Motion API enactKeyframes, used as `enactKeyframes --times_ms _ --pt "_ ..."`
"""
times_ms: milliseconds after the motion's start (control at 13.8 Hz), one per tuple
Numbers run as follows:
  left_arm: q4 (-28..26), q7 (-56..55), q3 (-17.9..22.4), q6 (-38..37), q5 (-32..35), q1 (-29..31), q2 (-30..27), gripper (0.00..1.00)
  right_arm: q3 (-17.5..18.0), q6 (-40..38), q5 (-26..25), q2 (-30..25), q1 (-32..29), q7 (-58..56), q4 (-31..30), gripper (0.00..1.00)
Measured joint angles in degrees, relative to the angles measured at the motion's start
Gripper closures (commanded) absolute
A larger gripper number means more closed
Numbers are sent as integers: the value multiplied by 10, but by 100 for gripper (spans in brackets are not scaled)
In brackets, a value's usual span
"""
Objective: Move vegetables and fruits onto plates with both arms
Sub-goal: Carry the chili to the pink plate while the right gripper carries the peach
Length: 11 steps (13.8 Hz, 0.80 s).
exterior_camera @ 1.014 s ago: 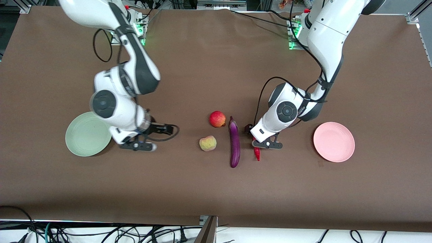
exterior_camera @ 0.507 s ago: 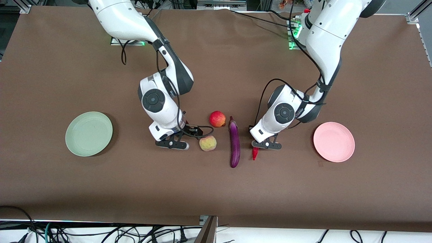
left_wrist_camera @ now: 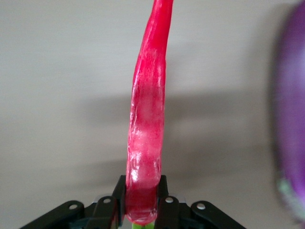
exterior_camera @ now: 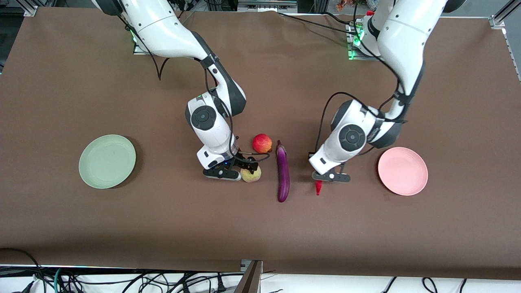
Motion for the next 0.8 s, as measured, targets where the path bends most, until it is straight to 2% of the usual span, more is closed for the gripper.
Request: enactKeyframes --times_ms 217,507,797 --pt "3 63 36 -89 55 10 -33 95 0 15 0 7 7 0 0 0" --pt "2 160 48 -101 157 56 -29 95 0 45 0 24 15 0 1 0" --pt "1 209 49 -95 183 92 -10 95 0 68 0 36 18 0 1 0"
